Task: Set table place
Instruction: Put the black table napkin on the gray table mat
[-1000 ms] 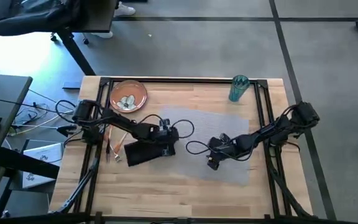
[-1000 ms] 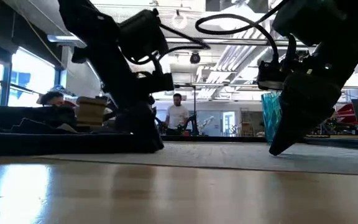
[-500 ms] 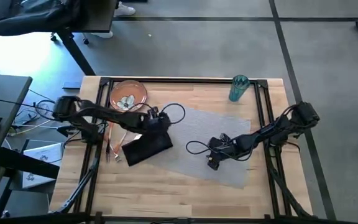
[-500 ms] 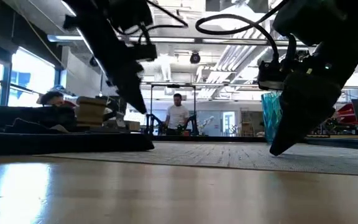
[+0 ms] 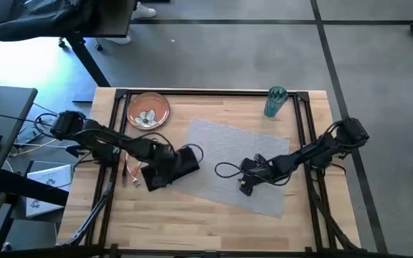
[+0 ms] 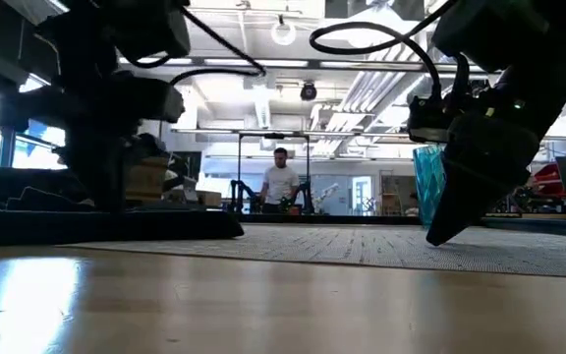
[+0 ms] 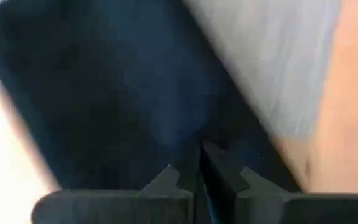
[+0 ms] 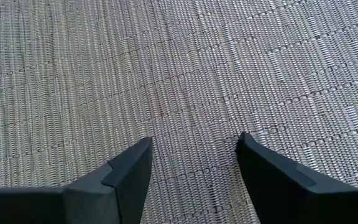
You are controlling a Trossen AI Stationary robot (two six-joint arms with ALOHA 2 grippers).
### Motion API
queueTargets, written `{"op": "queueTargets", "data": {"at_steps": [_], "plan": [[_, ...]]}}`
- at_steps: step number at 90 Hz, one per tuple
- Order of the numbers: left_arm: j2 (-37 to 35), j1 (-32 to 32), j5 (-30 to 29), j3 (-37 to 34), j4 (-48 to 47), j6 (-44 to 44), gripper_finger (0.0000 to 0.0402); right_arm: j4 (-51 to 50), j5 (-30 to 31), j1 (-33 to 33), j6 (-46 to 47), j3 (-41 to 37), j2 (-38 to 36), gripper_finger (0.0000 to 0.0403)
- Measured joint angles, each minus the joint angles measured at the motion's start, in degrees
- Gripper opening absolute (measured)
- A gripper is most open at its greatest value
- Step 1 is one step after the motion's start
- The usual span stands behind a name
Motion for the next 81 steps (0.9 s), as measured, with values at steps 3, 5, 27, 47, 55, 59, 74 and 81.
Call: {"op": "queueTargets", "data": {"at_steps": [3,5,27,47,55,59,74,81], "plan": [[0.9,-0.2,-0.1,-0.1,2.2,-0.1,0.0000,0.0,0.0,0.0,-0.4,0.0,0.0,0.0216],[1.5,-0.3,-0.1,-0.1,3.4,-0.2,0.0000,0.1,0.0,0.0,-1.0,0.0,0.0,0.0216],[5.6,0.8,-0.4,-0.1,14.4,-4.0,0.0000,0.4,-0.4,0.3,-2.7,0.0,0.0,0.0216],[7.6,2.2,-0.5,-0.1,23.0,-9.2,0.0000,0.4,-0.4,0.3,-2.7,0.0,0.0,0.0216],[7.6,2.8,-0.4,0.3,25.3,-9.9,0.0000,0.5,-0.4,0.3,-2.7,0.0,0.0,0.0216],[7.2,3.0,-0.4,1.2,24.6,-9.9,0.0000,0.5,-0.4,0.3,-2.5,0.0,0.0,0.0216],[2.6,1.9,-0.5,4.8,13.9,-9.4,0.0000,0.6,-0.6,0.3,-0.7,0.0,0.0,0.0216],[-0.9,0.7,-1.3,5.8,5.5,-9.8,0.0000,0.6,-0.9,0.4,-0.7,0.0,0.0,0.0216]]}}
